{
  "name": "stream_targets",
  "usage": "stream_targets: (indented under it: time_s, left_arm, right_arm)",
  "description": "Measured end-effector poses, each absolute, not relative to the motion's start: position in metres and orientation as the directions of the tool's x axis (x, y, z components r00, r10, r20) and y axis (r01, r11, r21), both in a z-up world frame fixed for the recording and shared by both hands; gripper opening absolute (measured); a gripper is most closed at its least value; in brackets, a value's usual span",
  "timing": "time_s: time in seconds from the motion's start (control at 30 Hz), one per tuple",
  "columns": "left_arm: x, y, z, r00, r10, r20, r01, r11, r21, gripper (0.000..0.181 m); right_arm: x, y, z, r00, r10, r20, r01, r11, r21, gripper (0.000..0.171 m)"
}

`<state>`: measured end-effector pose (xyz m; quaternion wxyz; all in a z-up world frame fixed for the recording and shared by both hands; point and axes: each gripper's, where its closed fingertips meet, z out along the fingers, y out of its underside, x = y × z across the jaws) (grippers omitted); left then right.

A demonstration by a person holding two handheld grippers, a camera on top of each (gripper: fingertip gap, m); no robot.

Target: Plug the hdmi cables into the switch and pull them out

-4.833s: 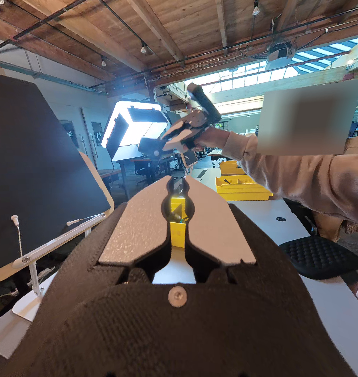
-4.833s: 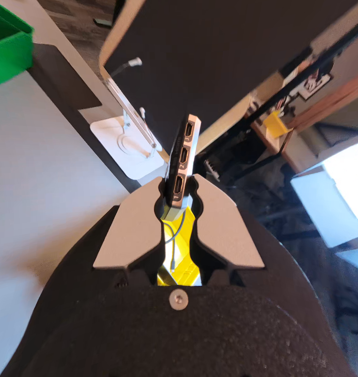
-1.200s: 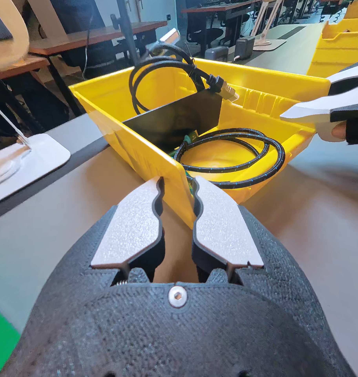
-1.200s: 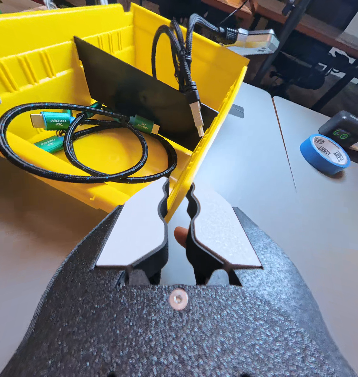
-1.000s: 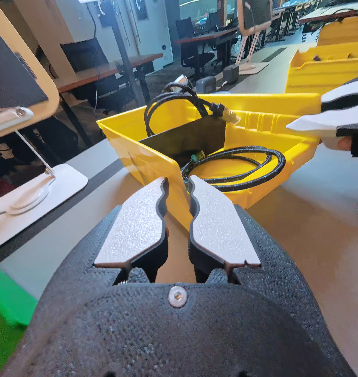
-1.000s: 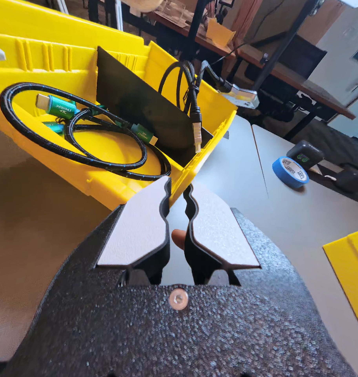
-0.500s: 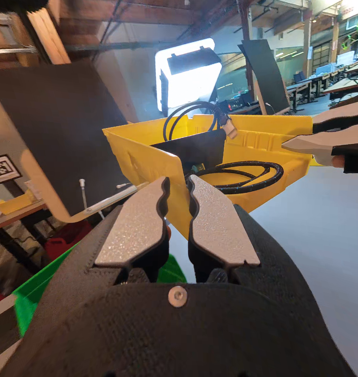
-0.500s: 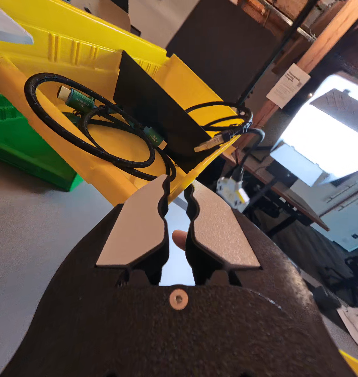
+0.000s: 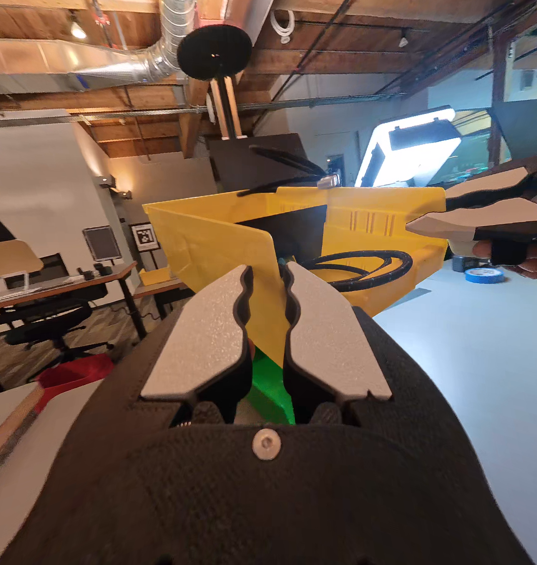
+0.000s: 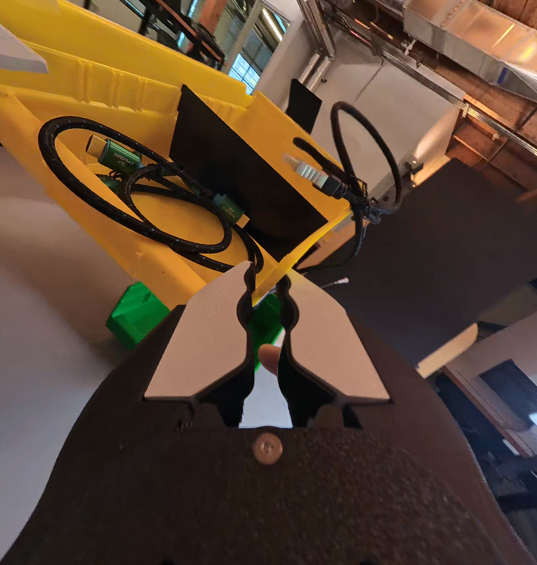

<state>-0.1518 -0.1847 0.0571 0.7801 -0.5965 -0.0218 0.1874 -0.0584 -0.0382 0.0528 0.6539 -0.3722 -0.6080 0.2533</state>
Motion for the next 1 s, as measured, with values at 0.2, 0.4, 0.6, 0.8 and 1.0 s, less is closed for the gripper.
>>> stream_targets:
  time_s: [0.2, 0.4, 0.6, 0.8, 1.0]
  left_arm:
    - [-0.185, -0.237, 0.067, 0.885, 0.426, -0.189, -0.294, 0.195, -0.936, 0.019]
    - [-0.224, -0.281, 0.051, 0.844, 0.514, -0.151, -0.266, 0.157, -0.951, 0.019]
    - [-0.258, -0.322, 0.031, 0.795, 0.592, -0.133, -0.25, 0.12, -0.961, 0.019]
    - [-0.292, -0.336, -0.003, 0.767, 0.629, -0.128, -0.221, 0.071, -0.973, 0.019]
    - [-0.317, -0.319, -0.075, 0.794, 0.601, -0.093, -0.108, -0.012, -0.994, 0.018]
  right_arm:
    - [-0.111, -0.079, 0.061, 0.039, 0.795, 0.606, 0.061, 0.603, -0.795, 0.013]
    - [-0.164, -0.118, 0.047, -0.063, 0.808, 0.585, 0.029, 0.588, -0.809, 0.013]
    - [-0.216, -0.153, 0.026, -0.148, 0.805, 0.574, 0.003, 0.581, -0.814, 0.012]
    - [-0.256, -0.163, -0.017, -0.186, 0.832, 0.523, 0.016, 0.534, -0.845, 0.012]
    - [-0.267, -0.151, -0.095, -0.195, 0.871, 0.452, 0.145, 0.481, -0.865, 0.012]
